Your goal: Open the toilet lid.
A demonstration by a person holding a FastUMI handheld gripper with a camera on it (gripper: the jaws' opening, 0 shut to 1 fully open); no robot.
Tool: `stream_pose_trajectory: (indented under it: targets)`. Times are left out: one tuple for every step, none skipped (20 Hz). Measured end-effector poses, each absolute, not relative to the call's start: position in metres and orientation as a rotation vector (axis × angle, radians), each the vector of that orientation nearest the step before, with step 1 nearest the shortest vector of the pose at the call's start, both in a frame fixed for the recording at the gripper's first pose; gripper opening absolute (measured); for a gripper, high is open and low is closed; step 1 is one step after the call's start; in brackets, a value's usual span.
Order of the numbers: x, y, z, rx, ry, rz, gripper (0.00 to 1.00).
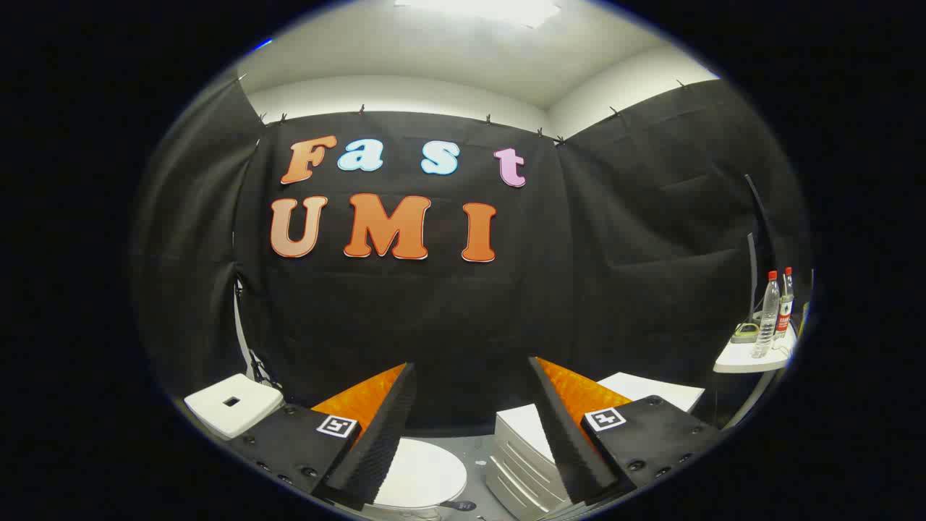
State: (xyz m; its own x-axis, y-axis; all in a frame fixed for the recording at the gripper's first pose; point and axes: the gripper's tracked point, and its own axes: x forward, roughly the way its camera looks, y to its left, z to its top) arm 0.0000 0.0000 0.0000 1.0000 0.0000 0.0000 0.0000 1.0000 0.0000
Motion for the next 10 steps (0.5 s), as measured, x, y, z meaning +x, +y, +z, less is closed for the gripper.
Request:
stream_pose_trajectory:
  targets:
    - [-0.002,-0.002,-0.003,0.013,0.004,-0.004,0.98]
    - [-0.005,-0.006,-0.004,0.02,0.004,-0.012,0.98]
    - [-0.006,-0.011,-0.003,0.023,0.004,-0.024,0.98]
    - [-0.009,-0.016,-0.003,0.023,0.003,-0.038,0.98]
    - [-0.01,-0.022,-0.001,0.024,0.002,-0.049,0.98]
    - [-0.013,-0.024,-0.001,0.024,0.005,-0.053,0.98]
    - [-0.017,-0.025,-0.001,0.024,0.007,-0.053,0.98]
    - [-0.019,-0.024,0.0,0.022,0.009,-0.049,0.98]
    - [-0.023,-0.022,0.002,0.017,0.01,-0.039,0.98]
    - [-0.026,-0.021,0.002,0.007,0.009,-0.034,0.98]
